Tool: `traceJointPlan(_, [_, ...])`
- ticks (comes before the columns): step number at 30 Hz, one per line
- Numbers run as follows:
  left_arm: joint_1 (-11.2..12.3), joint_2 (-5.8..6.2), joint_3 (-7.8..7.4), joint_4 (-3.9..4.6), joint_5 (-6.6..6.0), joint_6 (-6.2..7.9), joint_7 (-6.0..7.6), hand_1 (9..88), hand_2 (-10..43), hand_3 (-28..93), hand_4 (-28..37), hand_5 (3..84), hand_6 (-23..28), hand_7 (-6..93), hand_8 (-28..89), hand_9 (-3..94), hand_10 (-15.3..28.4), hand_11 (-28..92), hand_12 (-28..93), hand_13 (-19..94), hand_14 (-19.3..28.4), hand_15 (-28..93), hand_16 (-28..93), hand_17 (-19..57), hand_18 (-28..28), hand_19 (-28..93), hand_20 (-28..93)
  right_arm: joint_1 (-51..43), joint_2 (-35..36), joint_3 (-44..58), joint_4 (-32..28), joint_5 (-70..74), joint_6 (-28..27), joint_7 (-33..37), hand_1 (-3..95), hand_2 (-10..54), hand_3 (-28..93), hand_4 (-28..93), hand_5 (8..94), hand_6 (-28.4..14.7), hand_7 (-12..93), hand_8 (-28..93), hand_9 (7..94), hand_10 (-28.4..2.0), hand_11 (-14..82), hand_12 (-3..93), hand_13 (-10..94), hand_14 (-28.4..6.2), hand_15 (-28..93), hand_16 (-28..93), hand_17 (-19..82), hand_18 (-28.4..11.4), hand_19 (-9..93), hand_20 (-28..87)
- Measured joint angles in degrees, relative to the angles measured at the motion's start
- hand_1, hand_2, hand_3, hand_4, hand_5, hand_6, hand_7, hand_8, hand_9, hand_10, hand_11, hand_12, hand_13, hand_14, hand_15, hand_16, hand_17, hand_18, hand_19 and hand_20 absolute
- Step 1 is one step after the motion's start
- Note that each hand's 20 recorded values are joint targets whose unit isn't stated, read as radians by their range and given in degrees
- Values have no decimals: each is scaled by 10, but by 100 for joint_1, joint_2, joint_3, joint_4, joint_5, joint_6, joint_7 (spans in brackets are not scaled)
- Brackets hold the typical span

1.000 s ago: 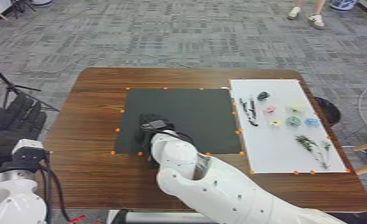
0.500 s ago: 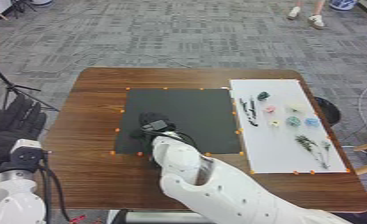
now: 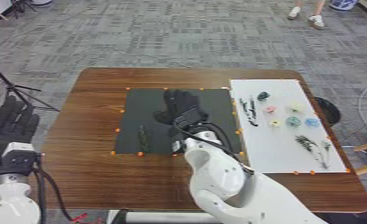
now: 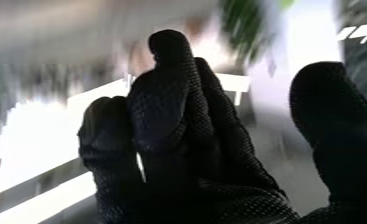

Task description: Arrange flowers

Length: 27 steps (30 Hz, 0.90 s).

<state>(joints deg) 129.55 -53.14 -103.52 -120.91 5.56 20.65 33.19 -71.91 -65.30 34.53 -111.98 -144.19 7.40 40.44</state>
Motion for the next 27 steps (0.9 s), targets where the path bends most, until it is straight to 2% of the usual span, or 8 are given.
traceJointPlan(2, [76,-20,-68,-15,2,-24,18,211,147,753,-283,410,82,145,-100,283,138,226,85,203,123,254,-45,-52,107,237,111,-304,260,440,-285,-250,150,-7,288,-85,764,-167,568,-118,173,-70,647,-225,233,204,659,-164,664,338,419,-284,932,340])
traceJointPlan(6, [265,-41,-214,-87,18,-33,55,211,147,753,-283,410,82,144,-99,283,138,225,86,201,123,254,-43,-52,107,237,112,-800,814,1284,-746,-184,163,79,290,-95,770,-175,586,-111,177,-74,657,-220,236,203,664,-159,665,326,421,-283,932,338])
traceJointPlan(10, [397,-55,-291,-154,18,-27,100,212,148,751,-283,409,83,145,-99,282,138,225,86,200,123,255,-43,-53,107,238,112,-1239,1444,1885,-1017,-374,458,460,288,-95,764,-177,583,-113,166,-74,649,-222,228,202,660,-160,664,328,415,-282,932,337])
traceJointPlan(13, [476,-68,-361,-199,16,-24,138,211,150,751,-283,409,83,145,-99,275,137,226,87,195,122,256,-43,-53,107,238,113,-1717,1845,2553,-1277,-451,414,773,286,-95,758,-180,584,-112,163,-72,643,-221,221,201,654,-161,662,329,408,-282,930,334])
traceJointPlan(17, [578,-81,-438,-296,-14,42,227,211,150,752,-283,408,83,145,-99,273,137,228,86,194,122,257,-44,-54,107,239,113,-2528,2271,3739,-1661,-401,-58,974,291,-95,755,-191,586,-113,156,-72,628,-221,210,199,642,-163,661,330,398,-281,926,331])
traceJointPlan(21, [684,-84,-536,-358,-14,68,353,211,149,754,-283,408,83,146,-99,274,137,229,85,196,122,256,-45,-53,107,240,112,-3376,2520,4890,-1974,-78,-560,1052,303,-95,739,-220,583,-115,135,-72,609,-225,196,197,620,-169,663,331,384,-283,918,336])
traceJointPlan(24, [721,-84,-539,-375,-11,79,437,212,149,754,-283,408,83,148,-99,275,136,230,85,197,121,256,-44,-53,107,238,112,-4073,2562,5753,-2205,375,-866,1126,307,-95,741,-267,584,-116,123,-70,598,-223,191,199,609,-170,667,329,374,-284,908,352])
traceJointPlan(27, [724,-84,-516,-379,-6,76,463,211,148,755,-283,408,83,148,-100,275,137,230,84,199,122,257,-44,-53,107,238,112,-4695,2550,6455,-2367,737,-1245,1217,315,-95,727,-279,593,-112,121,-70,602,-218,197,203,608,-170,669,331,371,-284,903,358])
